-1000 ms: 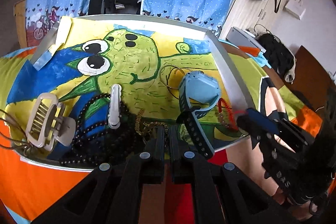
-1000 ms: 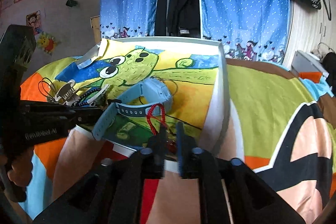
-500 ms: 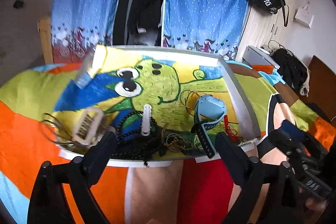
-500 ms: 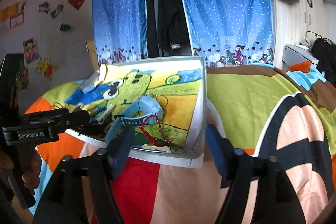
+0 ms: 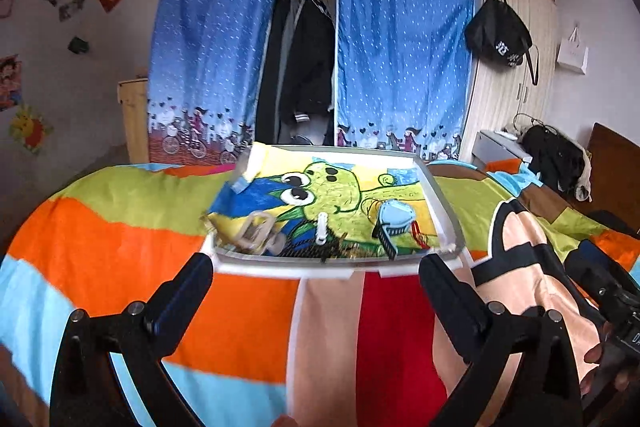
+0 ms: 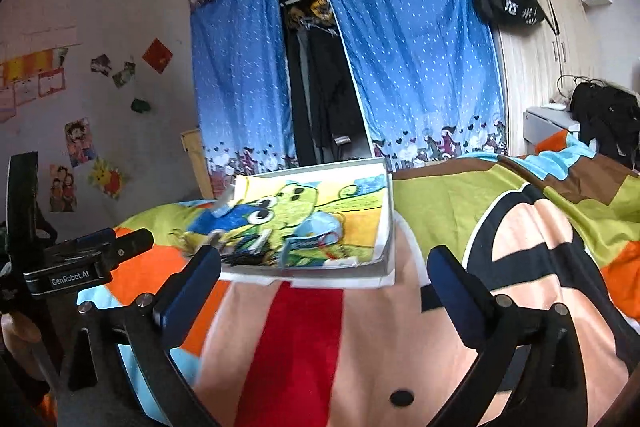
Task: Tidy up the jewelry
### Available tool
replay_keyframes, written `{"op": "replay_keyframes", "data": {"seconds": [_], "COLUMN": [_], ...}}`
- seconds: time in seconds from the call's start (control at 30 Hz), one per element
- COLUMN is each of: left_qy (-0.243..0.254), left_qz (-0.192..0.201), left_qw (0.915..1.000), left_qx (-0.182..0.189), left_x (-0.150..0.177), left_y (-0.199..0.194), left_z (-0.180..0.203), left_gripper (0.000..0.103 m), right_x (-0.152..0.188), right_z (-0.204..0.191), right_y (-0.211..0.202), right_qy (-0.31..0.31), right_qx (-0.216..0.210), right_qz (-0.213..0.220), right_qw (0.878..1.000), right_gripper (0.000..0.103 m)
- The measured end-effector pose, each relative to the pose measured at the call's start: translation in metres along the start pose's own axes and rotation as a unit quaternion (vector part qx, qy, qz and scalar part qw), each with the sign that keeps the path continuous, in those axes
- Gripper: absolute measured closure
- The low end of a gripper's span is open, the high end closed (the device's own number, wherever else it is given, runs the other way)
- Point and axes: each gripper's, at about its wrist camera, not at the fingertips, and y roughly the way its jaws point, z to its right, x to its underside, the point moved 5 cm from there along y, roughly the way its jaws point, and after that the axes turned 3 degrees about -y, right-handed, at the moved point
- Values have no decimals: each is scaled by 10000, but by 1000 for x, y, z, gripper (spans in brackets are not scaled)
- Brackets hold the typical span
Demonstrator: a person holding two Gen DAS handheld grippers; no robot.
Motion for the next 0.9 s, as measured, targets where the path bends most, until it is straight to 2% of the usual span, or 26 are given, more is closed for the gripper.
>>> {"op": "replay_keyframes", "data": {"seconds": [0.3,0.57,0.7,0.8,0.9], "left_qy": [-48,-164,-88,-23,-38], "left_qz": [317,423,402,311,176], "left_qw": [9994,9985,9985,9988,9993], "left_qx": [-123,-304,-371,-366,-314], "left_x": [45,80,102,121,138], "left_y": [-91,-141,-150,-149,-142], "left_z": [-20,-50,-57,-60,-63], "left_gripper": [0,0,0,0,0], "right_x": [31,62,88,107,123], "right_z": [-45,-65,-67,-65,-65], "right_y": [-86,-148,-169,-172,-166], "right_qy": [-235,-463,-327,-250,-301], "right_qx": [-206,1,127,366,420], "right_qz": [165,240,163,74,-175], "right_qw": [9994,9986,9993,9990,9985], "right_gripper": [1,1,1,1,1]}}
